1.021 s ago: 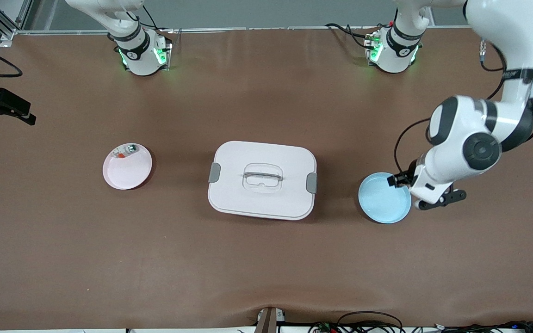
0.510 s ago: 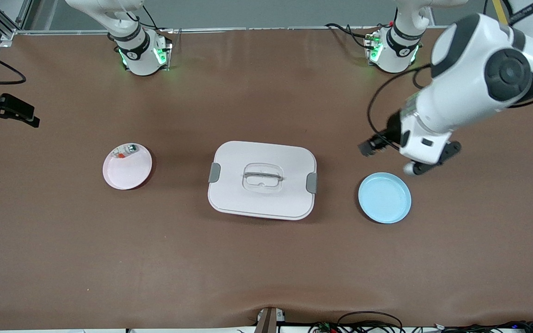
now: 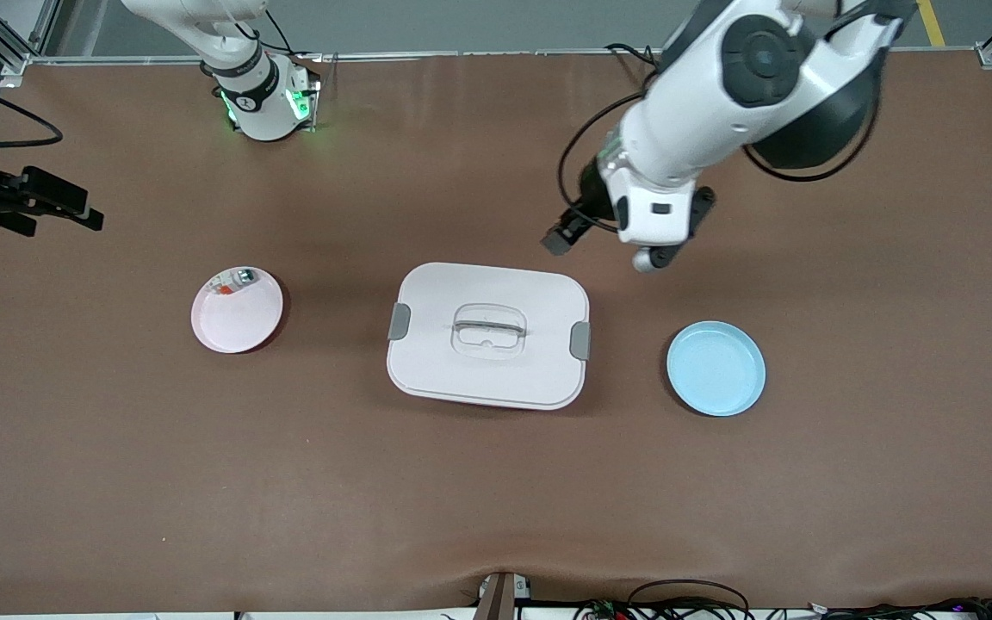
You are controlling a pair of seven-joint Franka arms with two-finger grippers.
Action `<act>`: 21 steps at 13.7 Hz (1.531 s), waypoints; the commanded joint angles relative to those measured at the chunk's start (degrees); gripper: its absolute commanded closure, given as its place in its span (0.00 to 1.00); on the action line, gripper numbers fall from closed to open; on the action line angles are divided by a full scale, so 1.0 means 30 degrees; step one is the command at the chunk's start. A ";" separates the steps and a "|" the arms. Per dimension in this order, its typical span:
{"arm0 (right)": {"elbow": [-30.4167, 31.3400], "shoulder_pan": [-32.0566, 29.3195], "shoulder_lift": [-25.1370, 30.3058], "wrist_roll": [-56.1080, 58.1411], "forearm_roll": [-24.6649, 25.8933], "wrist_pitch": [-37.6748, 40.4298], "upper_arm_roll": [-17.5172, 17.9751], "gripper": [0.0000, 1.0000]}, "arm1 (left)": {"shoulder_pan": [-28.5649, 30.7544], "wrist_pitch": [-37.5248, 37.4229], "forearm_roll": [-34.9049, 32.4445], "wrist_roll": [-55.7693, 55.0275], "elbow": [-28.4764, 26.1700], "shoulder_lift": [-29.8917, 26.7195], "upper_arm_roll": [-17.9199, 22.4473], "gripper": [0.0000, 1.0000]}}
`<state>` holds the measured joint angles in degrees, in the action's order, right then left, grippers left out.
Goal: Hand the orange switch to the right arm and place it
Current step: 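Lift the switch with the left gripper while the right gripper approaches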
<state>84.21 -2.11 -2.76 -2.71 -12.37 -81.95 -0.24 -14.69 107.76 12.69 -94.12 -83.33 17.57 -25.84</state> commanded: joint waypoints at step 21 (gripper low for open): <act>1.0601 0.8139 0.5345 -0.8799 -0.8562 -1.5160 0.1750 0.00 | -0.3716 0.8640 0.1658 -1.0698 0.0646 0.1672 0.0001 0.80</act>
<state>115.29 19.79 13.76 -30.30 -37.03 -124.51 5.45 -25.57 133.17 17.35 -126.00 -82.52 22.17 -25.91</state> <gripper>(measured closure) 0.000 0.278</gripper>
